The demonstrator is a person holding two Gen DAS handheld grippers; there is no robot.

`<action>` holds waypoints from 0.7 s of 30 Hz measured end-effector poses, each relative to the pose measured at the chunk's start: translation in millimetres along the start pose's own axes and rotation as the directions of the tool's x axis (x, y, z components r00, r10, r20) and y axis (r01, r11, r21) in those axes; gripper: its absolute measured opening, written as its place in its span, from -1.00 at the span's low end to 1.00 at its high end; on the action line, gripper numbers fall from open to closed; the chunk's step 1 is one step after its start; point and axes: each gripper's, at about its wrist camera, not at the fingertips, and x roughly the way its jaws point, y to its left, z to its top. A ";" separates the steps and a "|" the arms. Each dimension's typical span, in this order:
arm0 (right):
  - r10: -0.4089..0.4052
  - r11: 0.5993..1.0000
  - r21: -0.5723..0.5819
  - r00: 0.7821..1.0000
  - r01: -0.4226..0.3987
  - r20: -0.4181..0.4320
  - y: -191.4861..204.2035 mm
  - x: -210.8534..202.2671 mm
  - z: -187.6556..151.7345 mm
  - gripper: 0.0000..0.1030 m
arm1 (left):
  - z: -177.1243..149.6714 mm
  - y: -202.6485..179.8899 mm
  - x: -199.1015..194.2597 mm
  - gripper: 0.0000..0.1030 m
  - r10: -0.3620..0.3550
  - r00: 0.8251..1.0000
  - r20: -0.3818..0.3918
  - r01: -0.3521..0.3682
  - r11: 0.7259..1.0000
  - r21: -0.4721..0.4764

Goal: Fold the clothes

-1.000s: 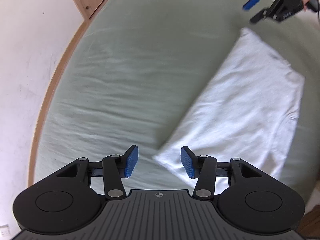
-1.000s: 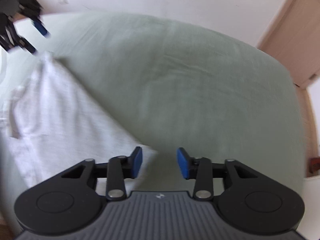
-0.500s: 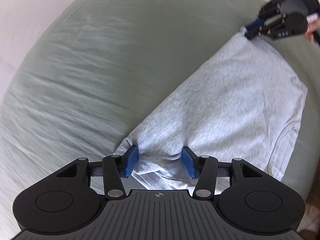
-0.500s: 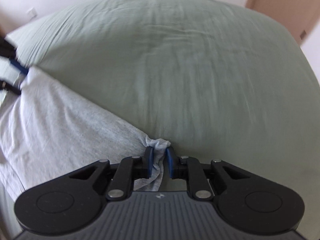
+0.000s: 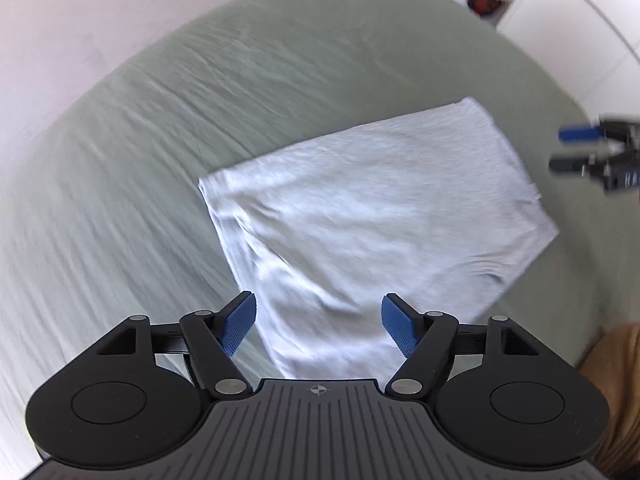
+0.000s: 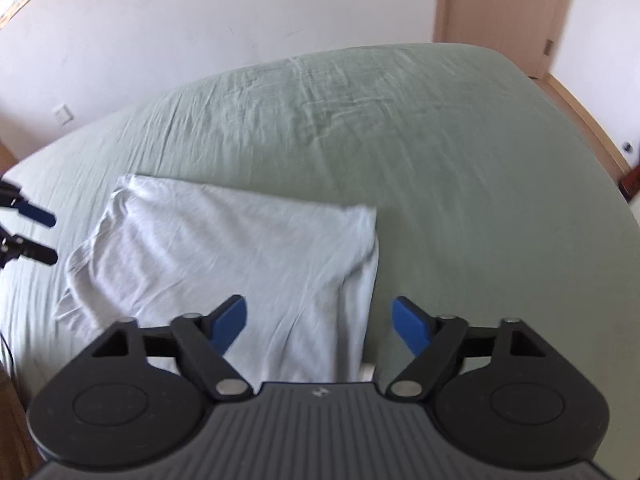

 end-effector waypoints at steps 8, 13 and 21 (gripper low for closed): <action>0.017 0.995 0.097 0.995 -0.027 0.098 33.9 -36.0 -56.4 0.93 | -71.5 -51.3 -20.1 0.45 0.117 0.989 0.086 -0.103 0.982 -0.156; 0.068 0.976 0.197 0.990 -0.093 0.127 32.4 -35.4 -80.0 0.93 | -97.8 -65.1 -14.2 0.45 0.166 0.978 0.128 -0.133 0.963 -0.235; 0.044 0.931 0.345 0.977 -0.116 0.209 26.2 -33.0 -104.3 0.87 | -118.0 -81.8 -12.6 0.45 0.263 0.947 0.186 -0.207 0.940 -0.273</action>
